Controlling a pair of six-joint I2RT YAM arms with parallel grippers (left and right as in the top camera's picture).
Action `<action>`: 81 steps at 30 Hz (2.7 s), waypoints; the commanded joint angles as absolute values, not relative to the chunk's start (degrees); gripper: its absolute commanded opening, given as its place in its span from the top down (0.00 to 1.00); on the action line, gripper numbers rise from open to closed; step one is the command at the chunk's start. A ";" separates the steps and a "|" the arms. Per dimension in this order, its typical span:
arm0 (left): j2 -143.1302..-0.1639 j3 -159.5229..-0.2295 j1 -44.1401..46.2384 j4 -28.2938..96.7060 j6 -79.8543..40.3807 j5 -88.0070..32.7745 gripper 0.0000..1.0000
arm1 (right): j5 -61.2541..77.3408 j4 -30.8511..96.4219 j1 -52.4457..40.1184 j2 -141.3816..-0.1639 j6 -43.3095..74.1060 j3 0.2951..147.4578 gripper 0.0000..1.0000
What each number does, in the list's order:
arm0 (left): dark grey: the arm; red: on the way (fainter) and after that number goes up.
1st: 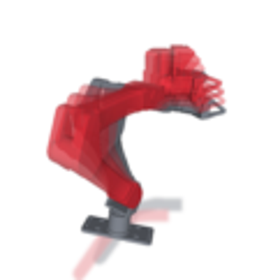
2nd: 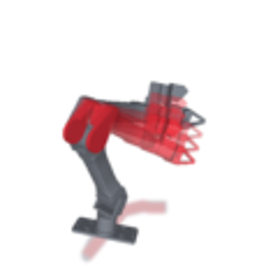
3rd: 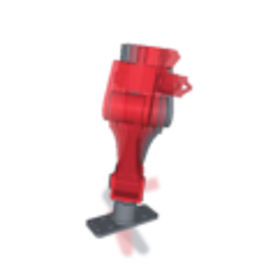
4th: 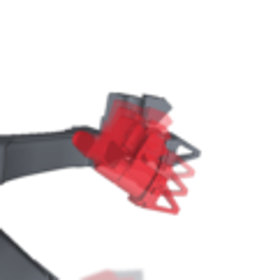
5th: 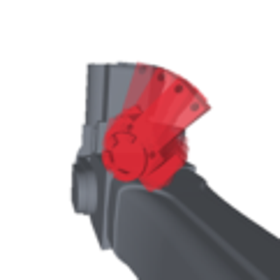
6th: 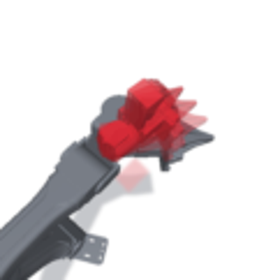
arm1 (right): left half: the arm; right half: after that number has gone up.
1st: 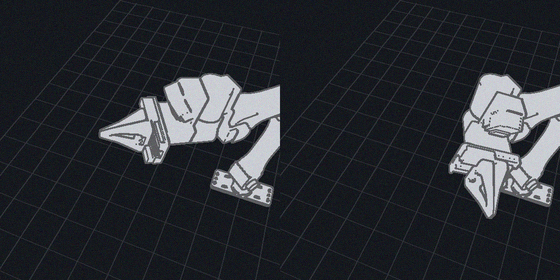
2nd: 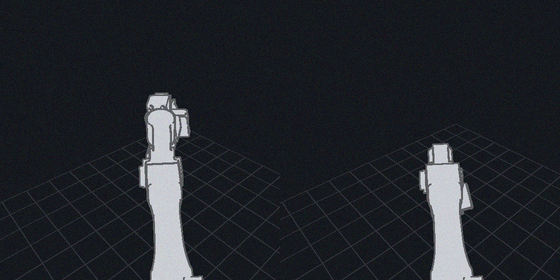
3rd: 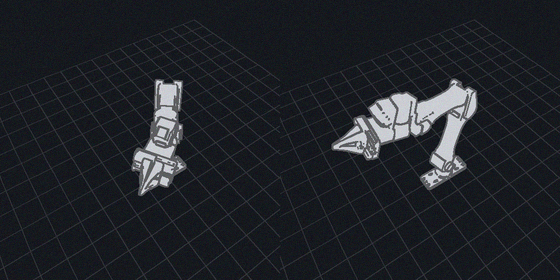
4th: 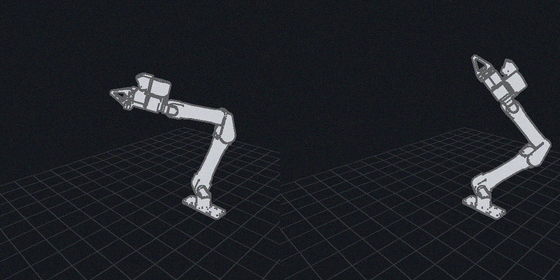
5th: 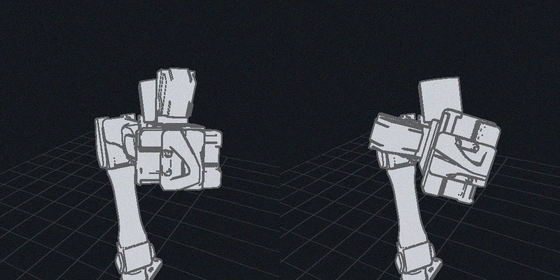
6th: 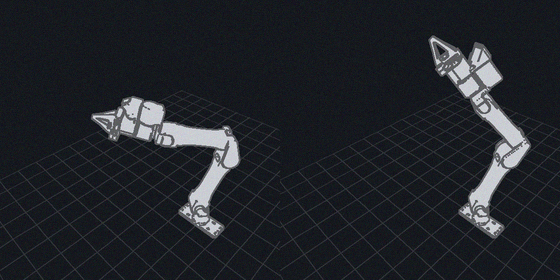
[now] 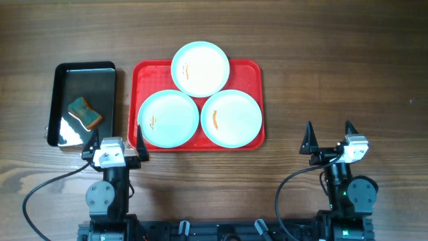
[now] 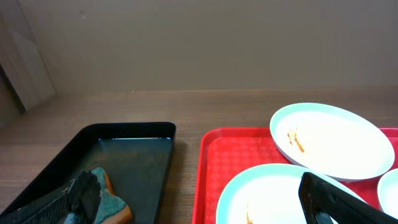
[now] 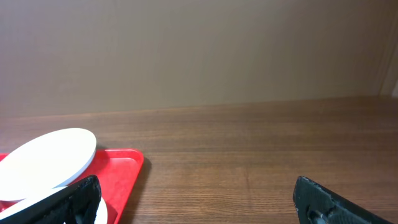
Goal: Clean dirty plates on tray and stack at the side
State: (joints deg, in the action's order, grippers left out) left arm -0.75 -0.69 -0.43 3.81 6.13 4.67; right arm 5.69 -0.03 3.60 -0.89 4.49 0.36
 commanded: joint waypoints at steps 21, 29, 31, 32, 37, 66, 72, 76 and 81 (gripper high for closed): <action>-34.48 -44.18 -0.16 33.69 -3.77 -14.96 0.00 | 4.91 -0.16 3.95 -0.80 4.91 0.30 0.00; -85.25 -92.64 -1.85 73.41 -1.04 -0.97 0.00 | 4.91 -0.16 3.95 -0.80 4.93 0.30 0.00; -92.38 -96.36 -5.23 72.38 -3.40 -1.43 0.00 | 4.91 -0.16 3.95 -0.80 4.91 0.30 0.00; -94.19 -96.44 -7.09 71.42 -4.99 -3.51 0.00 | 4.91 -0.16 3.95 -0.80 4.93 0.30 0.00; -100.55 -96.42 -18.00 70.26 -5.39 -22.50 0.00 | 4.91 -0.16 3.95 -0.80 4.91 0.30 0.00; -105.82 -64.20 -24.69 35.33 -13.72 1.30 0.20 | 4.91 -0.16 3.95 -0.80 4.91 0.30 0.00; -106.65 -63.75 -24.40 34.00 -13.74 4.36 0.33 | 4.91 -0.16 3.95 -0.80 4.93 0.30 0.00; -109.58 -63.75 -24.14 34.04 -13.76 4.36 0.48 | 4.91 -0.16 3.95 -0.80 4.91 0.30 0.00; -111.55 -63.90 -24.16 33.80 -13.74 4.19 0.96 | 4.91 -0.16 3.95 -0.80 4.93 0.30 0.00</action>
